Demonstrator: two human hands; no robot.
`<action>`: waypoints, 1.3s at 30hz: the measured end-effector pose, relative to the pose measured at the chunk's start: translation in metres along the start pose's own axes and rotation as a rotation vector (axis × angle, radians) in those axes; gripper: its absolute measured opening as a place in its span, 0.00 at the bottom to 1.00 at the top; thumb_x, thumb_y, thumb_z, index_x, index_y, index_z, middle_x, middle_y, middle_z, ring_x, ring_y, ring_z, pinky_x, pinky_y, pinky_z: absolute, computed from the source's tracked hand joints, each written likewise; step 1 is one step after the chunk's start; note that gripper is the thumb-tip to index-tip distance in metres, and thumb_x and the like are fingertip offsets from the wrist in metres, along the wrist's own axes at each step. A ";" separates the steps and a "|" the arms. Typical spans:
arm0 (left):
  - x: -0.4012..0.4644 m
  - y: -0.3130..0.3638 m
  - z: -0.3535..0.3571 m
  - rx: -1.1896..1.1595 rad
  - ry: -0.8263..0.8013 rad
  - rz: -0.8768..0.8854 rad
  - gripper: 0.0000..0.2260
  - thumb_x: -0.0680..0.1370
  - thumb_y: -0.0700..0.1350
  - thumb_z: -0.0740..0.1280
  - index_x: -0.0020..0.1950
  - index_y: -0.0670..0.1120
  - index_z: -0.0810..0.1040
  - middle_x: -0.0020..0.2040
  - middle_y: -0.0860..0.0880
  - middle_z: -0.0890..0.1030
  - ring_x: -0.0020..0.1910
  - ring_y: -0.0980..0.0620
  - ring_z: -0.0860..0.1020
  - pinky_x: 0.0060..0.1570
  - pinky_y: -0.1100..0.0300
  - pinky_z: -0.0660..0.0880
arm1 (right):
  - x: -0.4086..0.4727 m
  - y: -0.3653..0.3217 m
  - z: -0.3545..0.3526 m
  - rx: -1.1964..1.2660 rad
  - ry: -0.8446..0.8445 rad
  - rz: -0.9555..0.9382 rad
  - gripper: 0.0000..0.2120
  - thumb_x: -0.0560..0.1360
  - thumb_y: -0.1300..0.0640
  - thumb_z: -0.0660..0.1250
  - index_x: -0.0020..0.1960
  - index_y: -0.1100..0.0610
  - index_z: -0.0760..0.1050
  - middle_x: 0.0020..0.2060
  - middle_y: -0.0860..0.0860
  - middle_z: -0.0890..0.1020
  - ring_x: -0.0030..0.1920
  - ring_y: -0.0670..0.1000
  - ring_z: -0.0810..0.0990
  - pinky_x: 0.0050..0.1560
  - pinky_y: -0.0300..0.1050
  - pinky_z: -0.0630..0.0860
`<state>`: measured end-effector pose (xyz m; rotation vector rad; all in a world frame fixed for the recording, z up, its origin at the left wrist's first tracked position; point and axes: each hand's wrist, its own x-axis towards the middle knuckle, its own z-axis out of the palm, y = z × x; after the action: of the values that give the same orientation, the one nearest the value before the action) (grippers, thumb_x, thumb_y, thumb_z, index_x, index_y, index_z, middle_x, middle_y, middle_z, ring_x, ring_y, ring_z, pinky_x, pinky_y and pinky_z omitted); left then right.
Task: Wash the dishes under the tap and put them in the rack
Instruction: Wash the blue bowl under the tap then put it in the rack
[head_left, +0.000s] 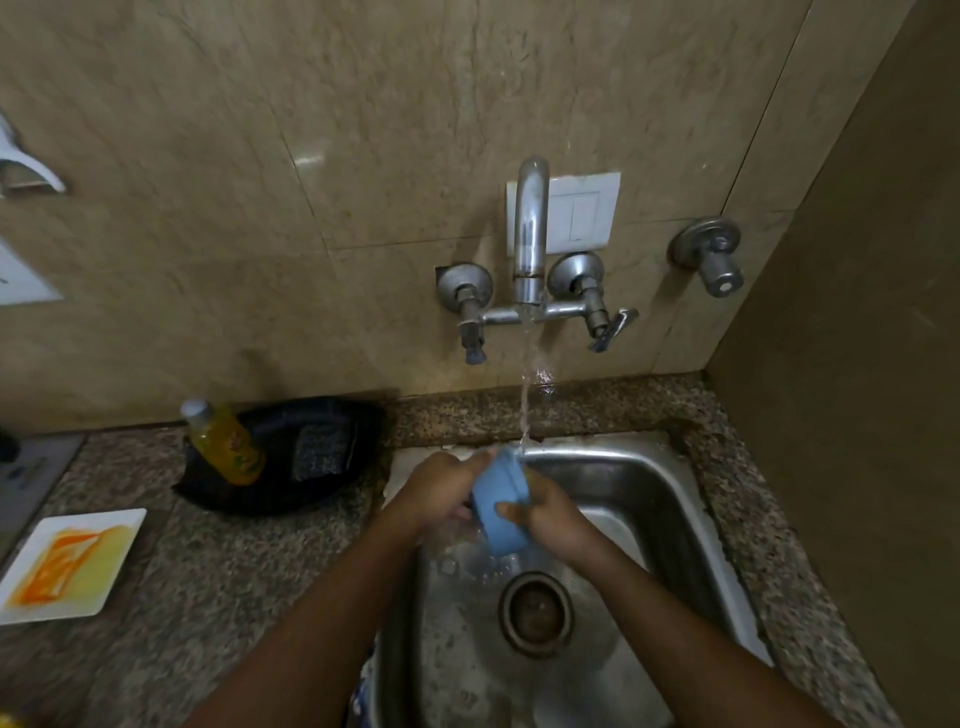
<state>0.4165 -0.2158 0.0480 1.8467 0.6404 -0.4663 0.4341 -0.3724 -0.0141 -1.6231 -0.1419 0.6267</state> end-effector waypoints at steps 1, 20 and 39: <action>-0.002 0.000 0.001 -0.118 -0.058 -0.061 0.22 0.77 0.64 0.63 0.53 0.46 0.78 0.48 0.41 0.83 0.45 0.44 0.84 0.39 0.57 0.80 | -0.001 -0.004 0.000 -0.371 -0.050 -0.076 0.25 0.71 0.56 0.72 0.66 0.59 0.72 0.59 0.58 0.80 0.55 0.55 0.79 0.55 0.47 0.77; 0.033 0.023 0.042 -0.203 0.178 0.291 0.17 0.80 0.59 0.63 0.46 0.49 0.84 0.43 0.49 0.85 0.47 0.51 0.83 0.50 0.56 0.77 | 0.022 -0.050 -0.007 -0.972 -0.062 -0.055 0.12 0.78 0.58 0.63 0.58 0.59 0.79 0.52 0.56 0.83 0.53 0.56 0.81 0.55 0.51 0.77; 0.033 0.017 0.037 -0.216 0.198 0.268 0.19 0.78 0.61 0.64 0.43 0.48 0.85 0.40 0.48 0.86 0.44 0.49 0.84 0.53 0.49 0.79 | -0.012 -0.045 -0.013 -1.201 -0.105 -0.187 0.39 0.79 0.33 0.48 0.81 0.55 0.45 0.80 0.53 0.53 0.79 0.54 0.53 0.77 0.52 0.54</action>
<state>0.4523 -0.2480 0.0279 1.7508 0.5416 -0.0355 0.4423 -0.3820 0.0324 -2.6696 -0.8649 0.4861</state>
